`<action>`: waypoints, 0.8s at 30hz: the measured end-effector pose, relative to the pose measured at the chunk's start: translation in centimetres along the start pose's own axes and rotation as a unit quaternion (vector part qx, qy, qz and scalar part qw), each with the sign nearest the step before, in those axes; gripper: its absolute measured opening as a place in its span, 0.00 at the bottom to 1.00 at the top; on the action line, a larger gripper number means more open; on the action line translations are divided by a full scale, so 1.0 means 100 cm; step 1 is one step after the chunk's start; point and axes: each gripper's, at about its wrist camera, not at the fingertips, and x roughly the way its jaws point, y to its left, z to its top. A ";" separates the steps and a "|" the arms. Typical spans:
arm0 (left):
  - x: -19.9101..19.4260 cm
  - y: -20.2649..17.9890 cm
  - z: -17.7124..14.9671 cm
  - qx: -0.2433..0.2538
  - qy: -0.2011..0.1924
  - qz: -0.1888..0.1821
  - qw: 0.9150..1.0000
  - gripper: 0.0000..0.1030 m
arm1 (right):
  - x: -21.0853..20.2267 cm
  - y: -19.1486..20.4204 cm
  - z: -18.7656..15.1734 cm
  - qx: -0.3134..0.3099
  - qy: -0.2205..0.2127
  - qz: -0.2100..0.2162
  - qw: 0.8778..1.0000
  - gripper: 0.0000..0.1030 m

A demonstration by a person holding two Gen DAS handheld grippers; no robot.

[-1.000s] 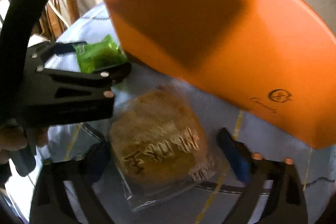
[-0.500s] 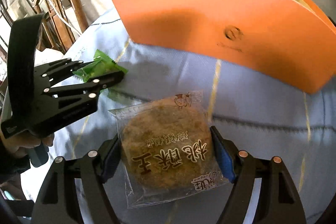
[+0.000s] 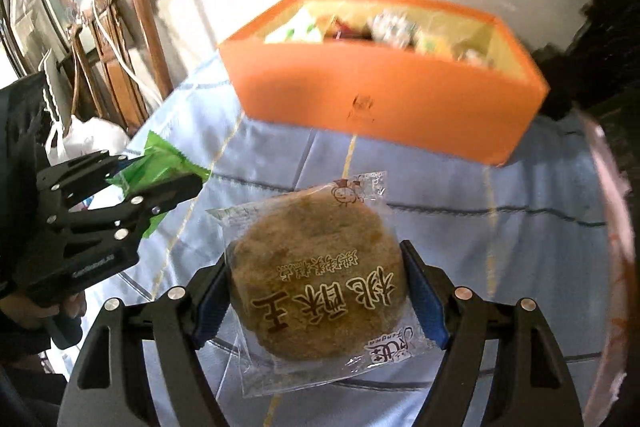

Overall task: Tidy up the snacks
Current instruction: 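Carry the green candy and round pastry over the orange box and release both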

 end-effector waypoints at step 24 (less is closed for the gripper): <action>-0.052 -0.012 0.188 0.004 -0.128 0.013 0.992 0.36 | -0.123 -0.057 0.127 -0.023 -0.140 -0.089 0.986 0.76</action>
